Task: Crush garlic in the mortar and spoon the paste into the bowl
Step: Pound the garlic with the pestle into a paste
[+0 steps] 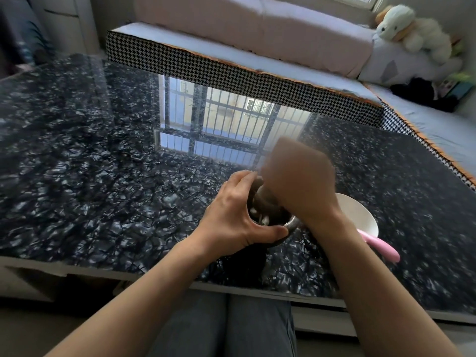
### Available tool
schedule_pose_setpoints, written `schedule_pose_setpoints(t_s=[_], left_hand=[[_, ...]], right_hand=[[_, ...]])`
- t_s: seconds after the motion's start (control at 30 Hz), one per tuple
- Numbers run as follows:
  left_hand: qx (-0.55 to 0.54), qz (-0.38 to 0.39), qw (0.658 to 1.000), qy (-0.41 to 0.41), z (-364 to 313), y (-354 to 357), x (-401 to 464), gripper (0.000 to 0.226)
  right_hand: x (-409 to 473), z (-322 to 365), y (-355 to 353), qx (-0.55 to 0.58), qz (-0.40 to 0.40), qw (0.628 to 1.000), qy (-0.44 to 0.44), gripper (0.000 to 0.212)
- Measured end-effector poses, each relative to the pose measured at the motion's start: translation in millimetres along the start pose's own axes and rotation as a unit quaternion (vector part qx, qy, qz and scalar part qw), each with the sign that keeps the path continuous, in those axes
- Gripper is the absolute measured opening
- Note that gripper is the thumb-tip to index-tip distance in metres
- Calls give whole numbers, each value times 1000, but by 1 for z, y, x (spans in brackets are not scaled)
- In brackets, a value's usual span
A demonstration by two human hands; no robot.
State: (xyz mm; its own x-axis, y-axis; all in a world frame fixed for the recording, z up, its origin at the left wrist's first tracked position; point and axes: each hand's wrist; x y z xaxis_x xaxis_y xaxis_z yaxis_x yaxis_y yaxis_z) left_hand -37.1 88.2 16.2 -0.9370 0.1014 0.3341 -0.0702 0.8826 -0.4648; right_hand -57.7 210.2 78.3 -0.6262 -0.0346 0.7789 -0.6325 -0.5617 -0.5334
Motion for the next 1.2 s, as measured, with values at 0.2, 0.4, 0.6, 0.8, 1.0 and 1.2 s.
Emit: schedule_pose_setpoints(t_s=[0.2,0.4,0.6,0.8,1.0,1.2], left_hand=[[-24,-5,1000,1,-2,-1,-1,92],[4,3,1000,-2,-1,0,0,115],[-19,-4,1000,1,-3,-2,-1,93],[-7,-8,1000,8,-1,0,0,109],[-31,-21,999,-13,1,-1,-2,107],[3,1,1000,-1,3,-3,-1,122]], right_hand=[[-15,9,12,-18,24,999,-16,11],[1,3,-3,30,-51,998,17,9],[-14,6,12,-26,13,999,-44,11],[1,4,1,28,-58,998,8,10],[-6,1,8,-11,25,1000,-9,10],[3,0,5,20,-32,999,12,12]])
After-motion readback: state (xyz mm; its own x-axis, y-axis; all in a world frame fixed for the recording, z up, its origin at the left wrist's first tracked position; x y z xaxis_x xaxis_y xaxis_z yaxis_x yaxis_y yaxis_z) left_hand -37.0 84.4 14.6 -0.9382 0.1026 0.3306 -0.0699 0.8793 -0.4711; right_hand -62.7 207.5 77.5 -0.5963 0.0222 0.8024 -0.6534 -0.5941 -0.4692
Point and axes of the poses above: each hand's wrist, its own x-axis towards the middle knuckle, its own y-axis out of the palm, z = x × y, and after that the axes turned 11 degrees about -z, right-handed
